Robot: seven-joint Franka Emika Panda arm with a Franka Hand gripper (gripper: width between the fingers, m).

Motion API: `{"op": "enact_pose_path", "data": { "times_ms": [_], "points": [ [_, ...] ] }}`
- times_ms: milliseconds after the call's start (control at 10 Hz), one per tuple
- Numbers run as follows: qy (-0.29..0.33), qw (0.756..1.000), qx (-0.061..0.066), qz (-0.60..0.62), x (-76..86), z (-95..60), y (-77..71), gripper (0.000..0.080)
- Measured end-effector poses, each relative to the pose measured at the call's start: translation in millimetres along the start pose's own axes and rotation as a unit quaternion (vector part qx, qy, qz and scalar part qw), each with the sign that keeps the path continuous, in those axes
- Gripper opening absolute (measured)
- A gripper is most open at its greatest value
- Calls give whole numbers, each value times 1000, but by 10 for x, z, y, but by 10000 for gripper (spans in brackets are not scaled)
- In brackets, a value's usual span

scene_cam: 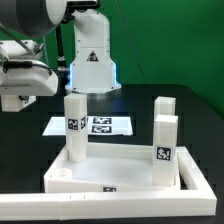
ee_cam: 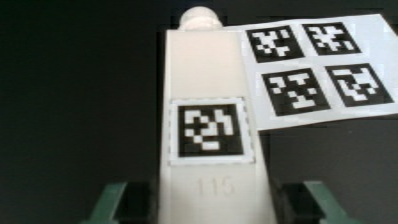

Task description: Assemble desk

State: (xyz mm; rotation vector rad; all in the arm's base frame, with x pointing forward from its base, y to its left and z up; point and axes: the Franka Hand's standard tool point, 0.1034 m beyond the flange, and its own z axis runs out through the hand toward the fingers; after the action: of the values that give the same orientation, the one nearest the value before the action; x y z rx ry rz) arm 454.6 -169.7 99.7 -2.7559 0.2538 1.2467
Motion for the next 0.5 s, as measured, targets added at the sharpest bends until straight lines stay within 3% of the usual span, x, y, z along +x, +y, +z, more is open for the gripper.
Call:
{"op": "enact_pose_path", "data": {
  "times_ms": [100, 300, 400, 500],
  "points": [
    [35, 999, -4, -3, 57, -39, 5, 287],
    [116, 993, -30, -17, 162, -162, -92, 287],
    [143, 989, -37, -28, 167, -374, -214, 287],
    [195, 979, -47, -39, 185, -717, -317, 287]
  ]
}}
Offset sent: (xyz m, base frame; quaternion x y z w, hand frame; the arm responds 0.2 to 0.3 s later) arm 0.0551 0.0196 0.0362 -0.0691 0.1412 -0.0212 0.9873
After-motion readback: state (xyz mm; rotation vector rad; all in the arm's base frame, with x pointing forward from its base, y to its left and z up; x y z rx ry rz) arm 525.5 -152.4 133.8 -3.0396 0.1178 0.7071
